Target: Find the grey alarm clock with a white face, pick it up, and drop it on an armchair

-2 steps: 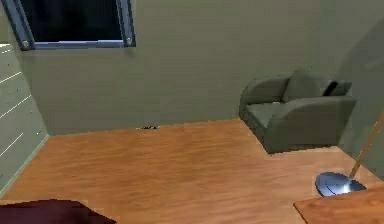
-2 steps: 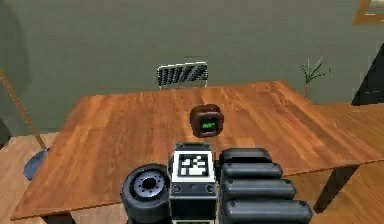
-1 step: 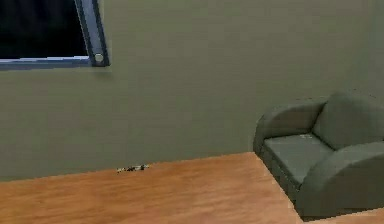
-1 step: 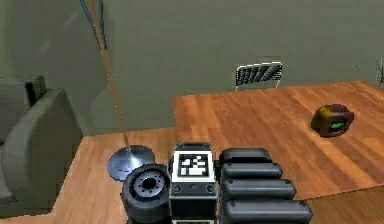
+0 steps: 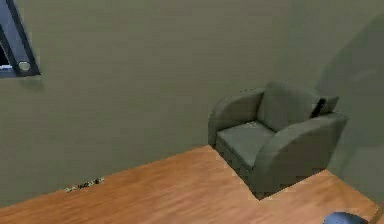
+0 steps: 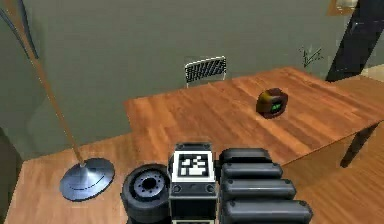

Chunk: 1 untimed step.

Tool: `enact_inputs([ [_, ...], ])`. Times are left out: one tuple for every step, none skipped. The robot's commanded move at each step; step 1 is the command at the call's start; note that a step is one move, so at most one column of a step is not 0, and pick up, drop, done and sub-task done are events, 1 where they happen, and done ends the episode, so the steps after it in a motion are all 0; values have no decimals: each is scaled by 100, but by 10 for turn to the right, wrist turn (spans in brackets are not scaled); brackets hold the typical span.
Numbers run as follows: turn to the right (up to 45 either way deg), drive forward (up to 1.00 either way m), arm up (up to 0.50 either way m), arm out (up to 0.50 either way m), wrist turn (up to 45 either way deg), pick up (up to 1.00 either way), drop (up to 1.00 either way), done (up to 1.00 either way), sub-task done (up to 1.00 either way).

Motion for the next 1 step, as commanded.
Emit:
enact_inputs([
  [0,100,0,0,0,0,0,0,0],
])
